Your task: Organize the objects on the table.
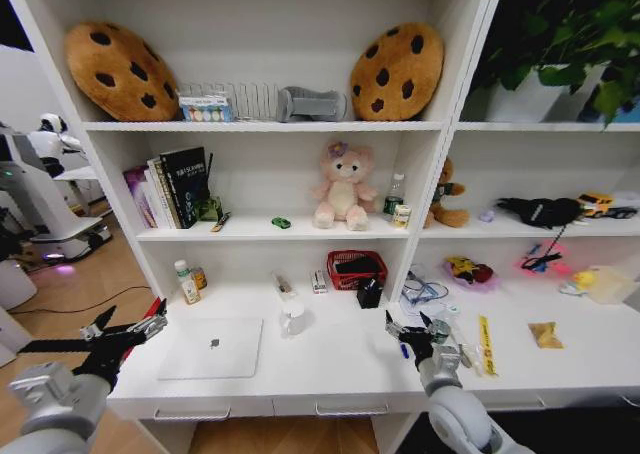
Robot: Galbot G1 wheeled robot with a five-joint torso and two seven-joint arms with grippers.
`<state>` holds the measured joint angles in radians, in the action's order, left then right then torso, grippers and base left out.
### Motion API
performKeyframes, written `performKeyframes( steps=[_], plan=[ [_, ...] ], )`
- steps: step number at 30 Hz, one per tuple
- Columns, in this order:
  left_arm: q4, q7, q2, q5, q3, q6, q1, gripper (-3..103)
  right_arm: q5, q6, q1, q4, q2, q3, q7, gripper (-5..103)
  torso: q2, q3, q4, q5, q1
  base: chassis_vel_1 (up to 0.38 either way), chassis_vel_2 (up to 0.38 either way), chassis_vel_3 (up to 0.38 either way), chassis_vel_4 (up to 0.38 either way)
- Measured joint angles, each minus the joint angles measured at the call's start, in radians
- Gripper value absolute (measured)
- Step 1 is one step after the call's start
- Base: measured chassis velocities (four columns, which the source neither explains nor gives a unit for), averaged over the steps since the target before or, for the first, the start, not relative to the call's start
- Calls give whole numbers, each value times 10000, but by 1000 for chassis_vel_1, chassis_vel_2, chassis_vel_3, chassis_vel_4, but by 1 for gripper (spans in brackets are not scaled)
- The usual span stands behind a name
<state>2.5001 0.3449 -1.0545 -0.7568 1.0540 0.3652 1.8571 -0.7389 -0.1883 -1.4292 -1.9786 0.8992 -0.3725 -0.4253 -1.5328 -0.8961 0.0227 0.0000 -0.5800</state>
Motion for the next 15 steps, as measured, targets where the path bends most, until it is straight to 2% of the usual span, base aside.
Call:
performKeyframes(
  steps=[4,5,7,8,15],
  plan=[
    [-1,0,0,0,0,0,0,100,-579,-473,358,468,-69,12,386,100,1,0,-2,0,0,0,0,0,0],
    [-1,0,0,0,0,0,0,100,-719,-736,562,808,-122,30,735,98,1,-1,-1,1,-1,0,0,0,0],
    [-1,0,0,0,0,0,0,100,-762,-825,627,913,-142,37,844,98,1,-1,-1,0,0,0,0,0,0],
    [-1,0,0,0,0,0,0,100,-900,-1093,866,1289,-183,95,1119,100,1,-1,-1,0,-1,0,0,0,0],
    [-1,0,0,0,0,0,0,100,-967,-1355,1569,2212,-122,397,1194,100,2,-1,-1,1,-1,0,0,0,0]
  ],
)
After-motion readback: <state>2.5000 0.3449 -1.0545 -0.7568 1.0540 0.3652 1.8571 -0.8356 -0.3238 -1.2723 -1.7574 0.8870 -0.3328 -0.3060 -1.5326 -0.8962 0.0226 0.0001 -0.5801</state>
